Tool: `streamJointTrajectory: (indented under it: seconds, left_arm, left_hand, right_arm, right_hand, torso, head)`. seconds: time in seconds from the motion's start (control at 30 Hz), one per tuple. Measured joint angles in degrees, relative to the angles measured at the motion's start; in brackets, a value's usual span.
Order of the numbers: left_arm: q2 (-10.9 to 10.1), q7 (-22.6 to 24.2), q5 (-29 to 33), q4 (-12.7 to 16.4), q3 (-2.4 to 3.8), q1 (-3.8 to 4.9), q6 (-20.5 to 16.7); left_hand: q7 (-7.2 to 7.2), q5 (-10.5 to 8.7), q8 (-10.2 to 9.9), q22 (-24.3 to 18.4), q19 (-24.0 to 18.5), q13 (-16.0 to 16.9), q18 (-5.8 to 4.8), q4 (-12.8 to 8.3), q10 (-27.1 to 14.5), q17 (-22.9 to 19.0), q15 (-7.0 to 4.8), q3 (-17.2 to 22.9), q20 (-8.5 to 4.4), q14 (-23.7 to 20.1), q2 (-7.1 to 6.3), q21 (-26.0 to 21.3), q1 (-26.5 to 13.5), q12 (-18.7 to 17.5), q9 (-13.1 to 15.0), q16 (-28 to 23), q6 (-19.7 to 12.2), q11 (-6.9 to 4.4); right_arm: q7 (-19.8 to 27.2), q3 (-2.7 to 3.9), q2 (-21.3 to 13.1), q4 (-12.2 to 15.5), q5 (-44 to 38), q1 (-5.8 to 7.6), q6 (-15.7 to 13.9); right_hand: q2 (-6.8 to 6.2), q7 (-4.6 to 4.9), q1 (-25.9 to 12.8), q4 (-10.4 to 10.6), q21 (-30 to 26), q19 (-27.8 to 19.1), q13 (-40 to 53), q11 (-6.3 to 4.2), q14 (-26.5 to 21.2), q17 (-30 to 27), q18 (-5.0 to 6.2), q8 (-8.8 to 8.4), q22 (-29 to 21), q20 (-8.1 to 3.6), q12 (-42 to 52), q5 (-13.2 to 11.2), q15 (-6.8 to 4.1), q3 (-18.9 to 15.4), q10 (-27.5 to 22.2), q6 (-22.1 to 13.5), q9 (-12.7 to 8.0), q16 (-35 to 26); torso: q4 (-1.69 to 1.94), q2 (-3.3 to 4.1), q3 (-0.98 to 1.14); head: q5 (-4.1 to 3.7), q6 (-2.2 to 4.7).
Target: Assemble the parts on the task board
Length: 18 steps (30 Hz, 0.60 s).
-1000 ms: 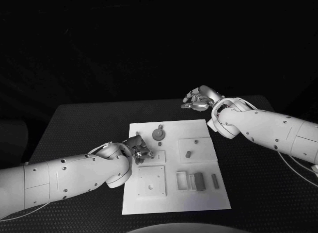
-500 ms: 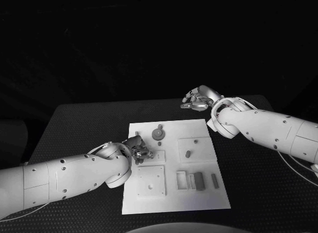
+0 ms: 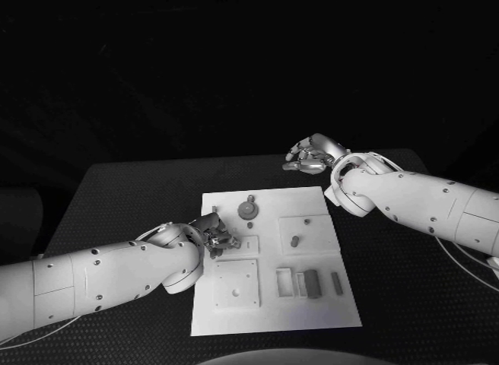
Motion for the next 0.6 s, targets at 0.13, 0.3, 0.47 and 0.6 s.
streamJointTrajectory:
  seconds: [0.13, 0.3, 0.47, 0.6]
  left_arm:
    - [-0.2, 0.5, 1.3, 0.0, 0.08, 0.02, 0.5]
    - [-0.3, 0.9, 3.3, -0.2, 0.18, 0.11, 1.5]
    - [-0.2, 1.3, 5.7, -0.8, 0.33, 0.32, 2.5]
    - [-0.2, 1.5, 7.5, -1.2, 0.39, 0.51, 3.2]
  left_hand:
    - [0.0, 0.75, 0.0, 0.2, 0.0, 0.0, 0.0, -0.2, 0.0, -0.3, -0.17, -0.1, 0.0, -0.2, 0.01, 0.0, 0.0, 0.2, 0.2, 0.3, 0.0, 0.0]
    - [-0.01, 2.01, 0.0, 0.5, 0.0, 0.0, 0.01, -0.6, 0.0, -0.9, -0.1, 0.0, 0.0, -0.5, 0.31, -0.2, -0.2, 0.4, 0.7, 0.8, 0.0, 0.0]
    - [-0.01, 2.53, 0.0, 0.6, 0.0, 0.0, 0.01, -0.7, 0.0, -1.1, -0.1, 0.0, 0.0, -0.5, 0.36, -0.2, -0.2, 0.4, 0.7, 0.9, 0.0, 0.0]
    - [-0.02, 2.82, -0.1, 0.7, 0.0, -0.1, 0.01, -0.7, 0.0, -1.2, -0.1, 0.0, 0.0, -0.5, 0.36, -0.5, -0.2, 0.4, 0.7, 1.1, 0.1, 0.01]
  right_arm:
    - [0.0, 0.0, 0.0, -0.1, 0.0, 0.0, 0.1]
    - [0.0, 0.0, 0.0, -0.1, -0.1, 0.0, 0.2]
    - [0.0, 0.0, 0.1, -0.2, -0.3, 0.0, 0.2]
    - [0.0, 0.0, 0.2, -0.2, -0.4, -0.01, 0.3]
  right_hand:
    - [0.0, 0.0, 0.0, 0.0, 0.0, 0.0, 0.0, 0.0, -0.2, 0.0, 0.13, 0.0, 0.0, 0.0, 0.0, 0.0, -0.16, 0.0, 0.0, 0.0, 0.0, 0.0]
    - [0.0, -0.01, 0.0, 0.0, -0.2, -0.1, 0.0, 0.0, -0.3, 0.0, 0.36, -0.24, 0.0, 0.09, 0.0, 0.0, -0.11, 0.0, 0.0, 0.0, 0.0, 0.0]
    - [0.0, -0.03, 0.0, 0.0, -0.2, -0.1, 0.0, 0.0, -0.3, 0.0, 0.37, -0.24, 0.0, 0.1, 0.0, 0.0, -0.1, 0.0, 0.0, 0.0, 0.0, 0.0]
    - [0.0, 0.1, 0.0, 0.0, -0.2, -0.1, 0.0, 0.0, -0.3, 0.0, 0.37, -0.24, 0.0, 0.1, 0.0, 0.0, -0.09, 0.0, 0.0, -0.1, 0.0, 0.0]
  torso:
    - [-0.01, 0.02, -0.01]
    - [-0.02, 0.03, 0.0]
    - [-0.03, 0.03, 0.03]
    - [-0.04, 0.03, 0.06]
  head:
    - [-0.06, -0.04]
    - [-0.15, -0.03]
    - [-0.24, -0.1]
    - [-0.27, -0.12]
